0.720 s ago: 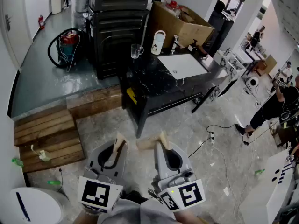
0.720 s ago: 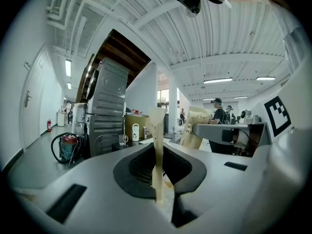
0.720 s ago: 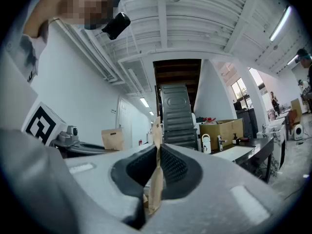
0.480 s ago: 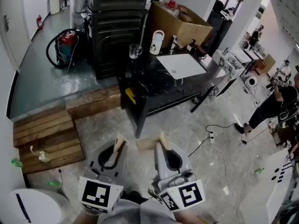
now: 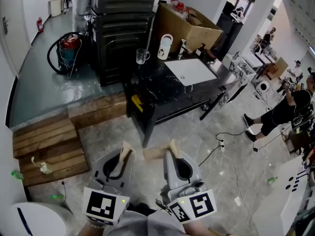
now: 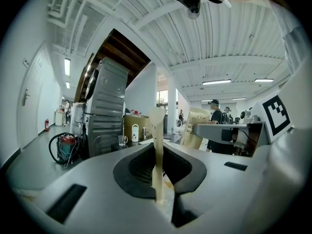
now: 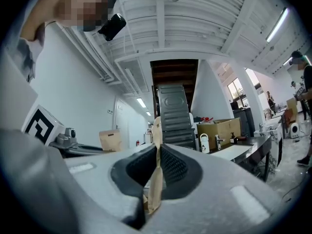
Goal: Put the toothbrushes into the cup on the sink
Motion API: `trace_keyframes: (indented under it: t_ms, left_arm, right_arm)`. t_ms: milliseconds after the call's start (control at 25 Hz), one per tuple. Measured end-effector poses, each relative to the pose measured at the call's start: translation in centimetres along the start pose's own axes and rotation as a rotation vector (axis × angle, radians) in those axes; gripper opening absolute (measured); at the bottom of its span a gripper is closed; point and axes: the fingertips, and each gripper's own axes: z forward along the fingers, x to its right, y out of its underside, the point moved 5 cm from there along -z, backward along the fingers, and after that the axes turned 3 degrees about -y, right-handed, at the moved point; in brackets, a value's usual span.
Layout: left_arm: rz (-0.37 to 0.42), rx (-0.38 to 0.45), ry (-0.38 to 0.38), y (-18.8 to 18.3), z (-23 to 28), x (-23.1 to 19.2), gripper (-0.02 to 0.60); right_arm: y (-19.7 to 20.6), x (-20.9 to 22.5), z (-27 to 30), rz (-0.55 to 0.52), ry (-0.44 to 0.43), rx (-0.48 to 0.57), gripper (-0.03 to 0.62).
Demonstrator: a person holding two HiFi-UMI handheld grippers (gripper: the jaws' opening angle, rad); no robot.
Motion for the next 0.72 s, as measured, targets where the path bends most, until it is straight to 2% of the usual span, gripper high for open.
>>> trace_keyframes:
  t_ms: [400,720]
  left_arm:
    - [0.009,0.01,0.038,0.2,-1.2,-2.0,0.032]
    - [0.021,0.011,0.104,0.7,-1.6,-2.0,0.032]
  right_arm:
    - [0.4,-2.2,0.4,-0.011,0.043,0.013,0.009]
    - [1.0,-3.1,-0.7,-0.015,0.109,0.015,0.009]
